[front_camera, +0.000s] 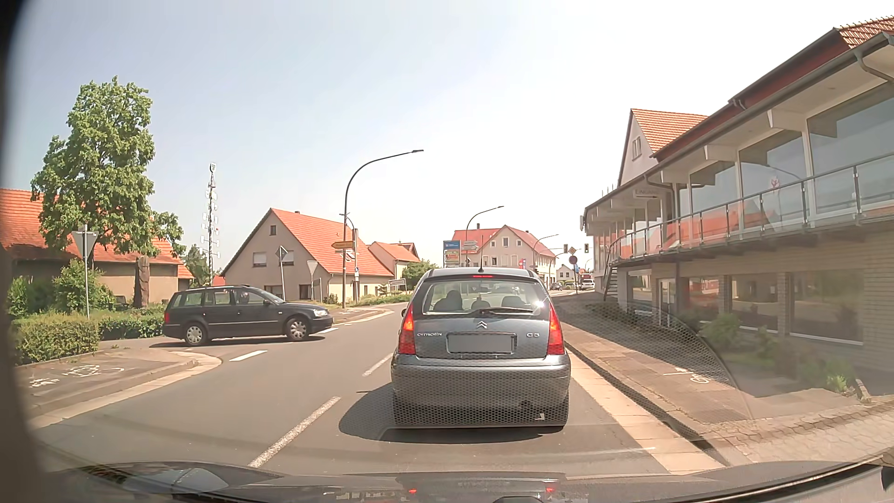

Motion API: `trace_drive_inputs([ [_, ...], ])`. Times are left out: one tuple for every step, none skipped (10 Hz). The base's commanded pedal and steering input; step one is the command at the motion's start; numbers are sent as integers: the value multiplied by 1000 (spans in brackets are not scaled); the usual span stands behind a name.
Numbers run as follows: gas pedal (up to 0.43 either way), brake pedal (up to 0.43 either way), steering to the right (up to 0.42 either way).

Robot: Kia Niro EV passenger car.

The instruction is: Follow the waypoints while adhering to traffic rules and regulations

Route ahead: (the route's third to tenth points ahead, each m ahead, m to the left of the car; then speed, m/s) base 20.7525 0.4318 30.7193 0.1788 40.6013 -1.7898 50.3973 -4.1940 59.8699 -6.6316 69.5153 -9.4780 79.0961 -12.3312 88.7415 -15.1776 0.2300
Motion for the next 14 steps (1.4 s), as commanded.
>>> trace_drive_inputs([
  [0,183,8],
  [0,183,9],
  [0,183,8],
  [0,183,9],
  [0,183,8],
  [0,189,9],
  [0,183,9],
  [0,183,9],
  [0,183,9],
  [0,183,9],
  [0,183,9],
  [0,189,9],
  [0,183,9],
  [0,183,9],
])
